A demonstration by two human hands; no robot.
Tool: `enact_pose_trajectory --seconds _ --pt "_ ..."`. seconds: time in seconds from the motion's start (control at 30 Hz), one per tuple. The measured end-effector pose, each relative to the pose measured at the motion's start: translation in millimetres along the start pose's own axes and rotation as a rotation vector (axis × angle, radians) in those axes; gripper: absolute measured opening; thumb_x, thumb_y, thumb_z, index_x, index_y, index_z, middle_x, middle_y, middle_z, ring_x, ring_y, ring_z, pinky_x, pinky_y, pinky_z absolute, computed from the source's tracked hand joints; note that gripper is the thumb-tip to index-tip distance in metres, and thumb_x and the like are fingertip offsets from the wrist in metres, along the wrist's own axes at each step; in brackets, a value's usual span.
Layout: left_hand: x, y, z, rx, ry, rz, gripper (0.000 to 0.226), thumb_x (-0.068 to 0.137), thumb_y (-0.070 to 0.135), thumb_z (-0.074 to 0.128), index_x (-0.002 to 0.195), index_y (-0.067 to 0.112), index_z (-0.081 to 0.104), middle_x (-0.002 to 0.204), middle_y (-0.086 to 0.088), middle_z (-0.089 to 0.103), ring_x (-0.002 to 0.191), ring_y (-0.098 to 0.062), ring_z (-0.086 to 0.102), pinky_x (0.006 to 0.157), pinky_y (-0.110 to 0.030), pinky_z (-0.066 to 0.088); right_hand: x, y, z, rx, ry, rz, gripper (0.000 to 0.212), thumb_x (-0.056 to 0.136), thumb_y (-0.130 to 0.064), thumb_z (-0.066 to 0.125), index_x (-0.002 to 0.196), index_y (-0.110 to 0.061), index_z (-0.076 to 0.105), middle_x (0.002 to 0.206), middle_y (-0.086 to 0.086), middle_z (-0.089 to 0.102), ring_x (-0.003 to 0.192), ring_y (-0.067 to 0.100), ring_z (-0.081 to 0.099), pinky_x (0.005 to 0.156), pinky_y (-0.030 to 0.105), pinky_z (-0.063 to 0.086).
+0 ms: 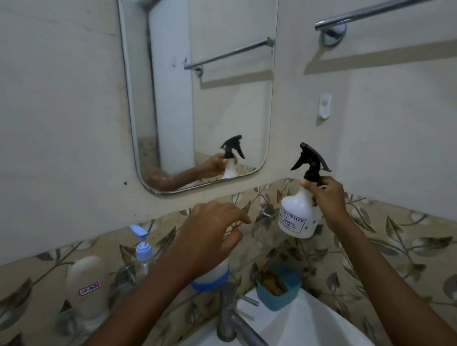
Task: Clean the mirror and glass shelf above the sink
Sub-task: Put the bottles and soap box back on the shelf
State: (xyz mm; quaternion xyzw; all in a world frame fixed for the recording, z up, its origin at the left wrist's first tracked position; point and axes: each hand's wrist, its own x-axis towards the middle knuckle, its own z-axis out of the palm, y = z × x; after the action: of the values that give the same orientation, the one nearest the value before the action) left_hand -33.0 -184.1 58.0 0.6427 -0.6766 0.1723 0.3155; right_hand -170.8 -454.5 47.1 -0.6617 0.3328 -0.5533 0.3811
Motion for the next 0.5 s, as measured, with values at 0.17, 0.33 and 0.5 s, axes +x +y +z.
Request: enact_pose_trajectory --seconds 0.17,0.33,0.5 --pt "9.6 -11.6 -14.1 0.095 0.007 0.002 0.025 0.081 0.022 0.049 0.096 0.022 0.07 0.098 0.007 0.071 0.094 -0.015 0.063 0.083 -0.037 0.046 44.7 0.7 20.5 -0.03 -0.008 0.007 0.032 0.084 -0.022 0.067 0.101 0.004 0.063 0.092 0.014 0.061 0.081 0.027 0.057 0.075 0.043 0.05" --pt "15.2 -15.4 -11.8 0.147 0.019 -0.031 0.026 0.082 0.025 0.047 0.096 0.025 0.069 0.1 0.009 0.07 0.098 -0.014 0.061 0.085 -0.033 0.038 67.9 18.2 33.7 -0.105 -0.059 0.035 0.02 0.086 -0.019 0.064 0.081 0.001 0.062 0.07 0.013 0.056 0.07 0.025 0.051 0.057 0.031 0.038" --pt "12.7 -16.6 -3.5 0.22 -0.017 -0.036 0.026 0.081 0.024 0.047 0.095 0.029 0.068 0.1 0.011 0.069 0.097 -0.015 0.061 0.083 -0.03 0.032 75.4 37.6 35.9 -0.193 -0.082 0.054 0.019 0.085 -0.019 0.064 0.083 0.0 0.062 0.068 0.01 0.054 0.073 0.024 0.051 0.057 0.028 0.032"
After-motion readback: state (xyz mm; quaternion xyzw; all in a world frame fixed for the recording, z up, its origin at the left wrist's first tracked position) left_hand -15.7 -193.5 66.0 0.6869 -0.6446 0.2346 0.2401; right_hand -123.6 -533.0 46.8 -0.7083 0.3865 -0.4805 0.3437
